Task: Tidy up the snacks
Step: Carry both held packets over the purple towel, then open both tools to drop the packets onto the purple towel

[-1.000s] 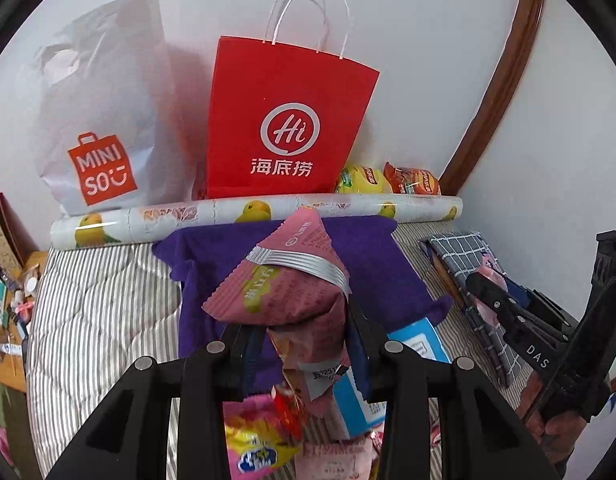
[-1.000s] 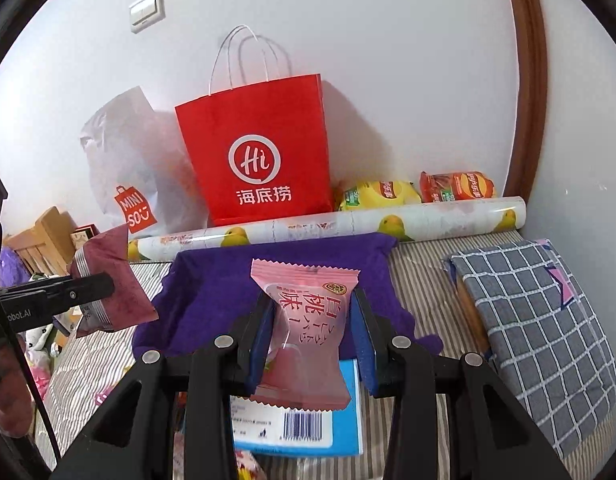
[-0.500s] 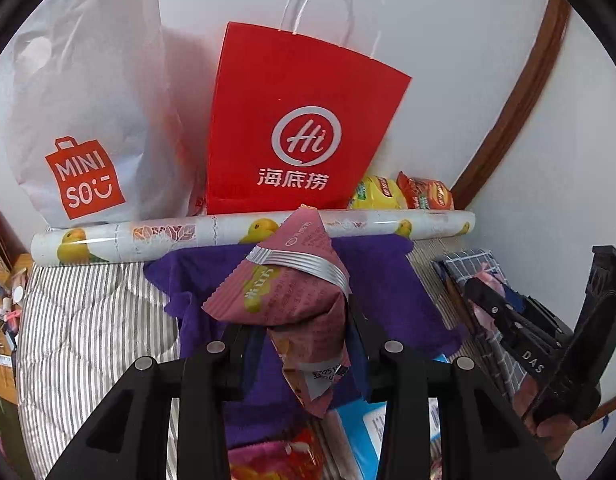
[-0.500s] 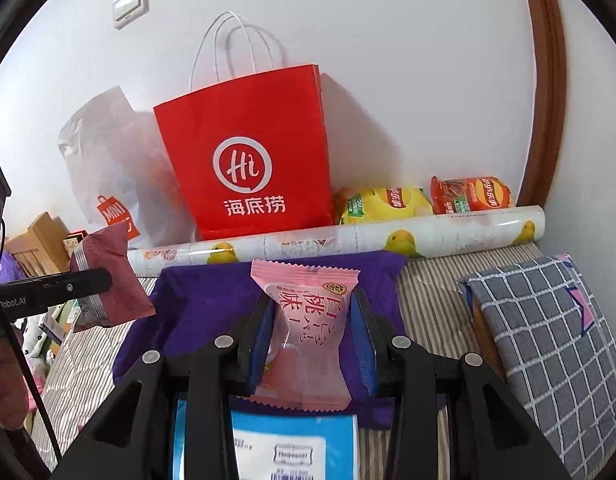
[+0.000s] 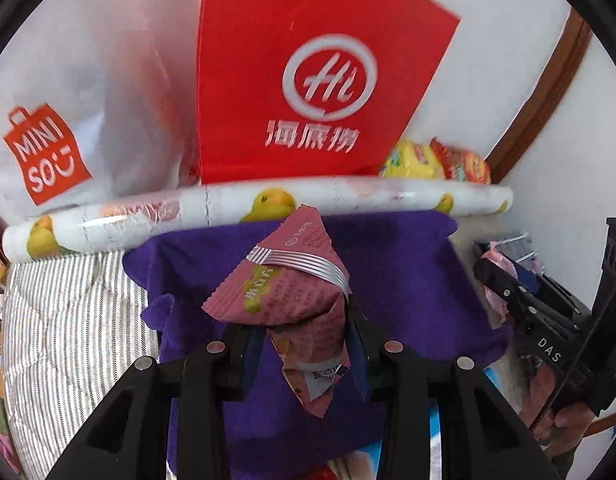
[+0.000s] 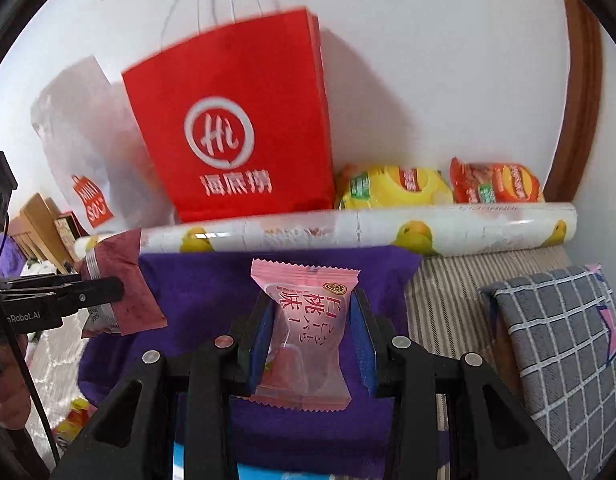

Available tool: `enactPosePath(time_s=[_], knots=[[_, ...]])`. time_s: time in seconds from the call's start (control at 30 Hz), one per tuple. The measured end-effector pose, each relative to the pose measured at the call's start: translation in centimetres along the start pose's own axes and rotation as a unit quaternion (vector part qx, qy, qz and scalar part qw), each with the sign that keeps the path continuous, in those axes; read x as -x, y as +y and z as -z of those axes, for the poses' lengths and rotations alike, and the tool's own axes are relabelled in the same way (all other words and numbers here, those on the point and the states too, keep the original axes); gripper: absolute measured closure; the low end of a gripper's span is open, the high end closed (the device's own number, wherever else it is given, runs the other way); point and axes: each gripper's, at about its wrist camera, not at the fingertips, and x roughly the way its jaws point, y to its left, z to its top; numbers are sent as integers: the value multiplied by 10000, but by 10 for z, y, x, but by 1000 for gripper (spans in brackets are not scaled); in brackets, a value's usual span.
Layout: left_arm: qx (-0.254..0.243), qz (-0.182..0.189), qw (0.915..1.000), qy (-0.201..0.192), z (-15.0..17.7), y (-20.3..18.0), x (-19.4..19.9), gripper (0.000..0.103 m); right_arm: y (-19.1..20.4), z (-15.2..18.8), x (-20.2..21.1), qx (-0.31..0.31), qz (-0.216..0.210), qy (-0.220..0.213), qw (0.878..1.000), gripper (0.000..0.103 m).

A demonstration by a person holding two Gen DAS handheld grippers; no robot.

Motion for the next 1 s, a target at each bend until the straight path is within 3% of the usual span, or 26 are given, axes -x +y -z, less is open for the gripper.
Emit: enactPosePath(time_s=[0.23, 0.4, 0.63, 1.0], knots=[[82, -65, 9990, 444, 7, 8, -32, 68, -9, 15, -34, -115, -65, 449, 9989, 66], [118, -77, 9988, 476, 7, 11, -35, 68, -13, 16, -37, -235, -133, 528, 9982, 66], [110, -14, 9987, 503, 5, 12, -33, 68, -10, 18, -44, -140, 160, 698, 9973, 66], [128, -22, 9972, 735, 7, 11, -43, 68, -8, 21, -51, -51, 284, 893, 9956, 65]])
